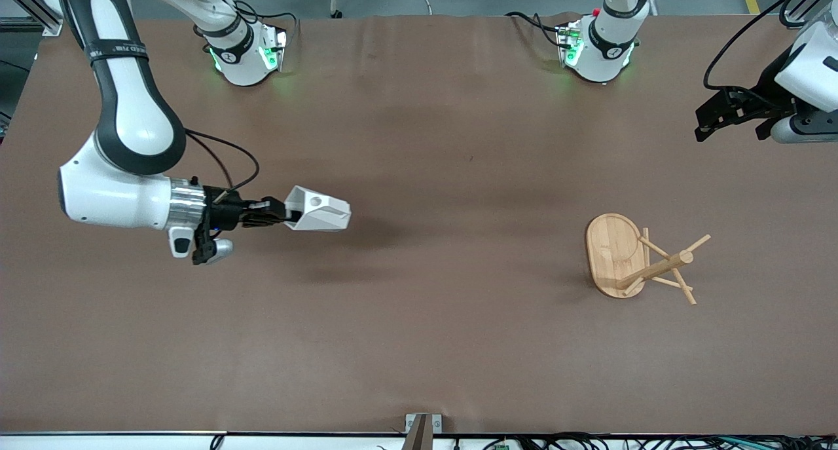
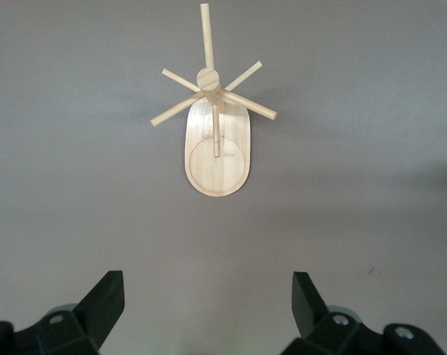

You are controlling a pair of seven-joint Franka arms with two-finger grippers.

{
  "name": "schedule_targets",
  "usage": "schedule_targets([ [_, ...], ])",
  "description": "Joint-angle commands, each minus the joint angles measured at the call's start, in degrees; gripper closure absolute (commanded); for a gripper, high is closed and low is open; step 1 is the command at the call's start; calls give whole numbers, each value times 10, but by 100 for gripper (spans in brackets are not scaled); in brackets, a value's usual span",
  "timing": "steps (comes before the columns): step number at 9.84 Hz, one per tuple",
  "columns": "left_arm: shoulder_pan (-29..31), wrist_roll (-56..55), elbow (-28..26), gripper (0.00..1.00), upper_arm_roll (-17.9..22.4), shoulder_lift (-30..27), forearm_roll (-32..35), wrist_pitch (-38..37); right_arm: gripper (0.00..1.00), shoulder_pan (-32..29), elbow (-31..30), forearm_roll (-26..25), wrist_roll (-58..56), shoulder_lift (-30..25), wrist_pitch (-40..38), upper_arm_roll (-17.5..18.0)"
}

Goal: Hang cup on rack
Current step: 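Lift the white cup with the right gripper toward the table middle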

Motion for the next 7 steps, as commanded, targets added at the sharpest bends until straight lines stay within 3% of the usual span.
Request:
schedule_targets([
  [1, -17, 1, -5, 0, -10, 20, -2, -1, 100, 24, -9, 95, -1, -10, 5, -5],
  [3, -47, 25, 32, 0, -15, 32, -5, -3, 100, 49, -9, 157, 1, -7, 5, -5],
  [7, -129, 179, 34, 0, -15, 32, -14, -3, 100, 90, -6, 283, 1, -3, 10, -5],
])
